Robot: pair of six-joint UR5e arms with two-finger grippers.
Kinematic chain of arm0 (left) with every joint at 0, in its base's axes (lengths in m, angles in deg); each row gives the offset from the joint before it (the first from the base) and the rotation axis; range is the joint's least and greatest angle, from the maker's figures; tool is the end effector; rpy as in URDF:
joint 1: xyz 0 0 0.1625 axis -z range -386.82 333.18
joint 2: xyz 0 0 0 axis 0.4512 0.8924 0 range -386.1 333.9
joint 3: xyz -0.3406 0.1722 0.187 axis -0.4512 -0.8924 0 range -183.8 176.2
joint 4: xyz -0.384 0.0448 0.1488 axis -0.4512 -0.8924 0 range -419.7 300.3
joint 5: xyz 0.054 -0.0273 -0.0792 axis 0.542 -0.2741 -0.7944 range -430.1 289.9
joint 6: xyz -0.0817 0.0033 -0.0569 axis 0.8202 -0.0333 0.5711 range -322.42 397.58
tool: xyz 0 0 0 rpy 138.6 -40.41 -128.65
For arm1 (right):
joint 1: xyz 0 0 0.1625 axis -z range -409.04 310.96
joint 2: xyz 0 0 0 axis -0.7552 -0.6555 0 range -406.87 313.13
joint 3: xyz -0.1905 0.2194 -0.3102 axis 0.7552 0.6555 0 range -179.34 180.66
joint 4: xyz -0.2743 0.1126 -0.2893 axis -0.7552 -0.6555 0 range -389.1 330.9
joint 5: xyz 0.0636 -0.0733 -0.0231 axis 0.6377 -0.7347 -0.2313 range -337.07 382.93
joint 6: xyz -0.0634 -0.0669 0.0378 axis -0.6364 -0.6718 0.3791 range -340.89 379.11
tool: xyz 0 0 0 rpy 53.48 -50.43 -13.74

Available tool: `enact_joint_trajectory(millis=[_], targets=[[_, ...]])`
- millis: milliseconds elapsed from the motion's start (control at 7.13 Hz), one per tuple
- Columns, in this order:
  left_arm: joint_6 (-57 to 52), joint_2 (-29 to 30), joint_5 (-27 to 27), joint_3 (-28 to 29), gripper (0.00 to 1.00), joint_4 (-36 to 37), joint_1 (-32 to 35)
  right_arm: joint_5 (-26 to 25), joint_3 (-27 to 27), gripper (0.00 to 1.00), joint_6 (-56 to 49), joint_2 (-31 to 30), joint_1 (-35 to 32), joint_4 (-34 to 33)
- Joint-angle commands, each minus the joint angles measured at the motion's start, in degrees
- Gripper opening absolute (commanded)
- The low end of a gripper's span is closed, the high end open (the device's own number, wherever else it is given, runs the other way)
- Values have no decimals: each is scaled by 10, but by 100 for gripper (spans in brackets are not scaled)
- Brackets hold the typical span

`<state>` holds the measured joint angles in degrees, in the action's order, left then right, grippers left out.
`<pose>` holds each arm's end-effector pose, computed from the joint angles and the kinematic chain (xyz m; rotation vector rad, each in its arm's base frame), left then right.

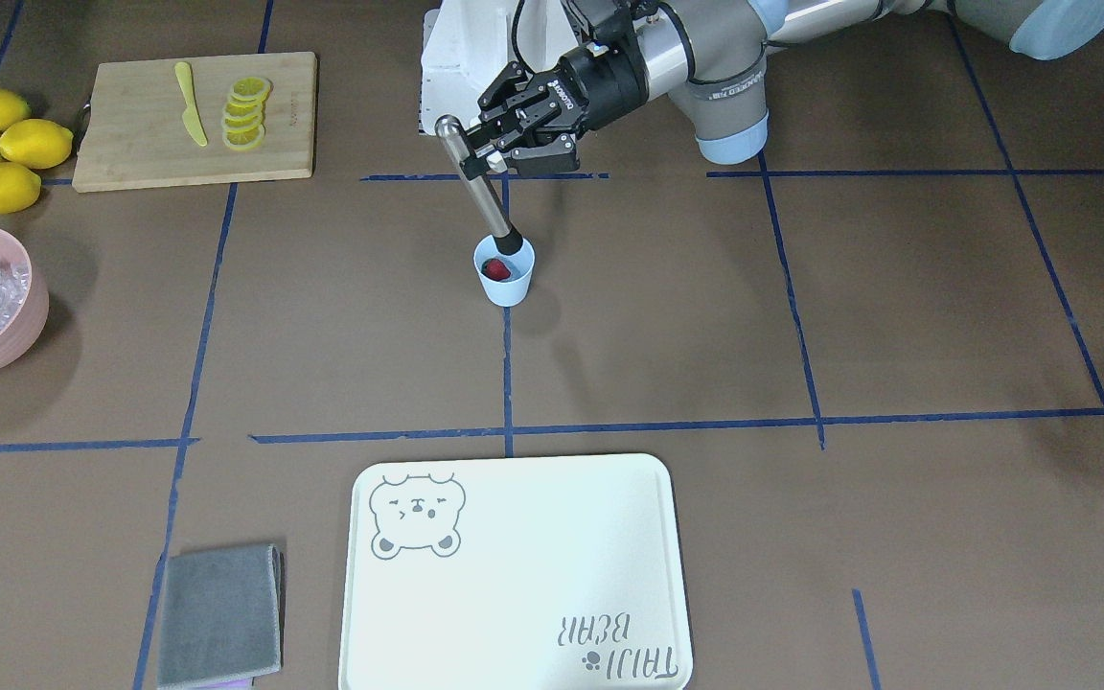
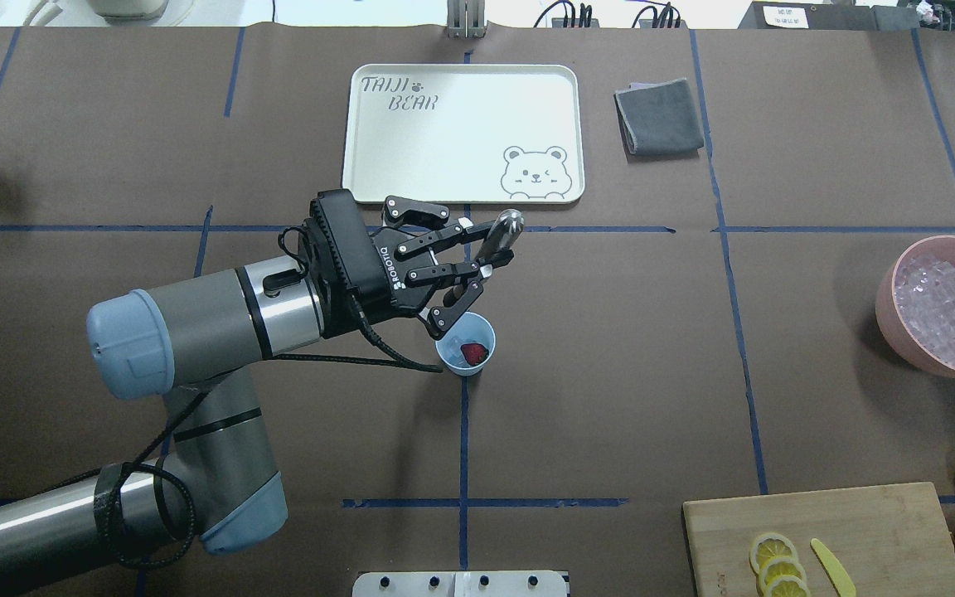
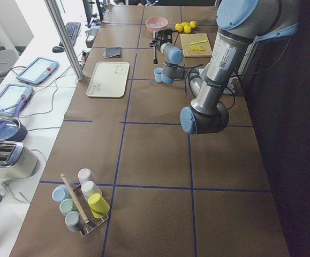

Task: Mash ice and strawberries in cup
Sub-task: 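Press the muddler down into the cup with the left gripper, mashing, then lift the muddler out of the cup and carry it back with the left gripper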

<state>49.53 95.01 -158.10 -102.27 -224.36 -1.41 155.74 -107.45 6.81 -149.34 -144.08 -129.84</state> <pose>0.4578 -0.3689 0.1447 1.6133 1.2437 0.5517 0.0999 -0.3841 0.6207 0.0286 -0.7511 -0.0876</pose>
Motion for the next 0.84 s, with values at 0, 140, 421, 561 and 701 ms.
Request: enact_joint_trajectory(millis=[0, 140, 421, 561, 701], targets=[[-3, -5, 0, -63, 0, 187, 10, 1, -1, 100, 0, 0, 0, 0], [-7, -5, -2, -86, 0, 280, 17, 1, -1, 100, 0, -1, 0, -1], [-40, -6, -57, -102, 0, 436, 52, 1, 0, 100, 0, -2, 0, -1], [-40, -19, -61, -102, 1, 483, 63, 1, 0, 100, 1, -2, 0, -1], [-40, -45, -61, -102, 4, 516, 75, 2, 1, 100, 1, -2, 0, -1]])
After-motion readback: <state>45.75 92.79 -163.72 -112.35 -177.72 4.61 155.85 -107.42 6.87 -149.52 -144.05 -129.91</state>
